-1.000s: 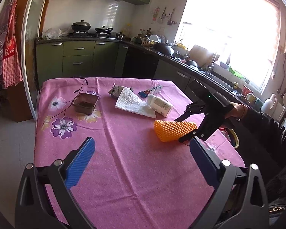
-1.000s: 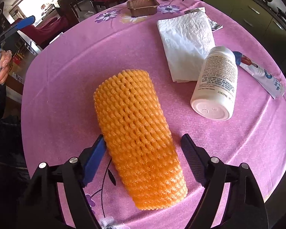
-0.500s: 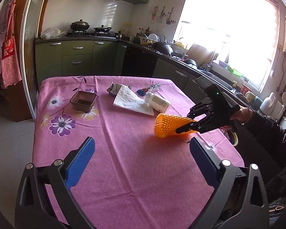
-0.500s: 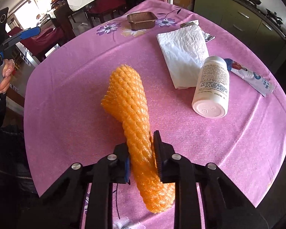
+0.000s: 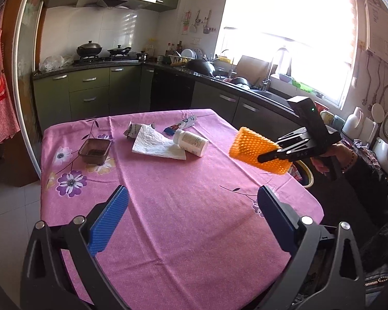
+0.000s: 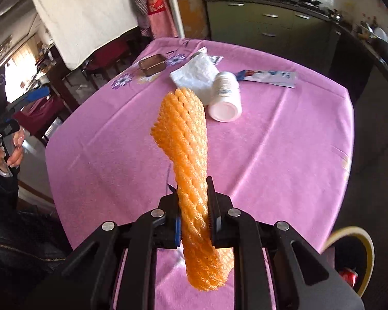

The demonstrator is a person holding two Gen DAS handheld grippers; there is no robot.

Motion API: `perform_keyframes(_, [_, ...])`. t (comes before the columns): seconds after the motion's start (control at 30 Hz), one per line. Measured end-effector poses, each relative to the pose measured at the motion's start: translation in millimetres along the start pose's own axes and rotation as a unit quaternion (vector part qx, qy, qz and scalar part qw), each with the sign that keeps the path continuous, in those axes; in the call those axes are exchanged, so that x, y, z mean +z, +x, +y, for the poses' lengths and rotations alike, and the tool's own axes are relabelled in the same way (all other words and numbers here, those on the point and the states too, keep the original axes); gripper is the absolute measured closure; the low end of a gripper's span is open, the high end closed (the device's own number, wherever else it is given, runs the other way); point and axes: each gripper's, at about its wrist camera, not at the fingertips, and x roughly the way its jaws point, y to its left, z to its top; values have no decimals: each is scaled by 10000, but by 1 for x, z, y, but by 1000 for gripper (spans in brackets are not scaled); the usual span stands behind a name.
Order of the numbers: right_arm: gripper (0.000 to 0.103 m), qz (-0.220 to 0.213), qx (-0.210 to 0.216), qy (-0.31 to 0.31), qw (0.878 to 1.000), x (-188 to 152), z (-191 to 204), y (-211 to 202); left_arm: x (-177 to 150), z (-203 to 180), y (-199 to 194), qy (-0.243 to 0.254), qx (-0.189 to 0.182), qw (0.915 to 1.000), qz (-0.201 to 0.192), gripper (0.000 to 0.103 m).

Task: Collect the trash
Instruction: 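Carry the foam net over the bin and open the right gripper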

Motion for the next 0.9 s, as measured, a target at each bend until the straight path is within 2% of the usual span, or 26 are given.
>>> perform_keyframes(0.13, [87, -205, -739, 773, 9941, -33, -42, -48, -1, -12, 4, 122, -116, 9999, 21, 8])
perform_keyframes(0.27, [85, -154, -1412, 1553, 9776, -72, -91, -76, -2, -21, 7, 191, -224, 9996, 22, 8])
perform_keyframes(0.37, [82, -46, -1795, 2035, 9625, -99, -126, -80, -1, -29, 7, 273, -265, 9993, 21, 8])
perform_keyframes(0.47, [81, 24, -1919, 2465, 9499, -120, -154, -77, 0, -36, 6, 376, -229, 9990, 40, 8])
perform_keyframes(0.6, [80, 195, -2004, 2720, 9410, -130, -176, -61, 1, -42, 4, 456, -181, 9988, 52, 8])
perform_keyframes(0.67, [69, 259, -2050, 2753, 9389, -133, -183, -56, 2, -43, 3, 476, -157, 9987, 50, 8])
perform_keyframes(0.7, [57, 253, -2119, 2748, 9375, -134, -185, -55, 2, -44, 3, 481, -153, 9987, 54, 8])
perform_keyframes(0.77, [45, 195, -2289, 2792, 9323, -134, -187, -57, 2, -44, 4, 485, -154, 9987, 63, 7])
perform_keyframes(0.9, [41, 26, -2360, 2849, 9291, -134, -183, -69, 2, -46, 6, 499, -170, 9986, 105, 7])
